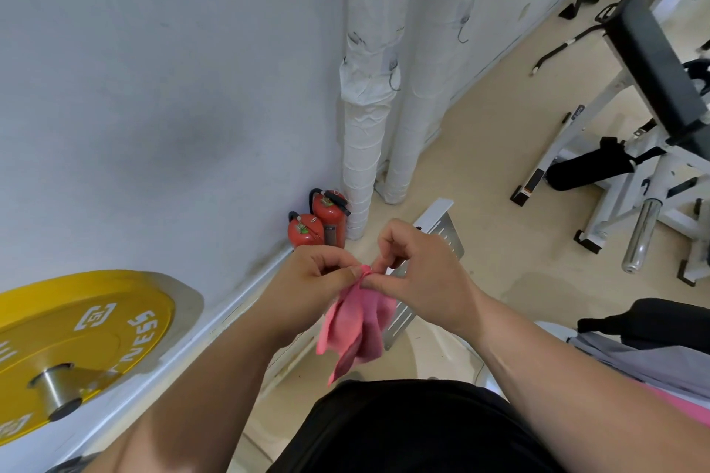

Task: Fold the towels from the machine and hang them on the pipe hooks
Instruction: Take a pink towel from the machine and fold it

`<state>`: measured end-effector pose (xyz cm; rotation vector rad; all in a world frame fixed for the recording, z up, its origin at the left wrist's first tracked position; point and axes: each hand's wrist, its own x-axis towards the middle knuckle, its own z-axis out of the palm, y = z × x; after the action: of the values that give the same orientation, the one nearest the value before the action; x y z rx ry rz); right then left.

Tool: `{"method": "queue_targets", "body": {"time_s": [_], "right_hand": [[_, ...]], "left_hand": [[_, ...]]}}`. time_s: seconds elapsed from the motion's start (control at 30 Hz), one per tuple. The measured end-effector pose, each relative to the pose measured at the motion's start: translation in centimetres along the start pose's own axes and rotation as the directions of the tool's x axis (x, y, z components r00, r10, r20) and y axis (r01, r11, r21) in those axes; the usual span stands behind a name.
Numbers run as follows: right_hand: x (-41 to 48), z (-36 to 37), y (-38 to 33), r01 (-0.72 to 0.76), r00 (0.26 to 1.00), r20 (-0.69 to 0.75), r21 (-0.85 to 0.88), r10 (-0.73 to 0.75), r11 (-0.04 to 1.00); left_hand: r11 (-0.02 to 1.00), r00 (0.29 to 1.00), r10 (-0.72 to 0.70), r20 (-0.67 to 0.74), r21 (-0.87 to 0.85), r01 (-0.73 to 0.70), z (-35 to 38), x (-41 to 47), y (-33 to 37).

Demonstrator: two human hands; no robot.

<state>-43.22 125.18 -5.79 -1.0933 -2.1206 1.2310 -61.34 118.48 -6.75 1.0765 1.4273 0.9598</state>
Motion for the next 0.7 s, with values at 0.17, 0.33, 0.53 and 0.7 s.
{"method": "queue_targets", "body": {"time_s": [0.17,0.33,0.53,0.7], "right_hand": [[0.2,0.0,0.4,0.033,0.999,-0.026,-0.047,-0.034,0.998],[0.4,0.3,1.3,0.003,1.0,-0.012,0.063,-0.002,0.998],[0.7,0.6,2.6,-0.028,0.998,0.064,0.057,0.024,0.998],[1.0,0.5,4.3,0.041,0.991,0.13,-0.146,-0.022,0.988]], "left_hand": [[0.998,0.998,0.003,0.062,-0.06,0.0,0.0,0.4,-0.1],[0.995,0.996,0.006,0.091,-0.097,0.003,-0.5,1.2,-0.2],[1.0,0.999,0.001,-0.044,-0.006,-0.001,-0.9,1.9,-0.2],[1.0,0.982,0.019,-0.186,-0.003,-0.02,-1.4,2.5,0.5]]}}
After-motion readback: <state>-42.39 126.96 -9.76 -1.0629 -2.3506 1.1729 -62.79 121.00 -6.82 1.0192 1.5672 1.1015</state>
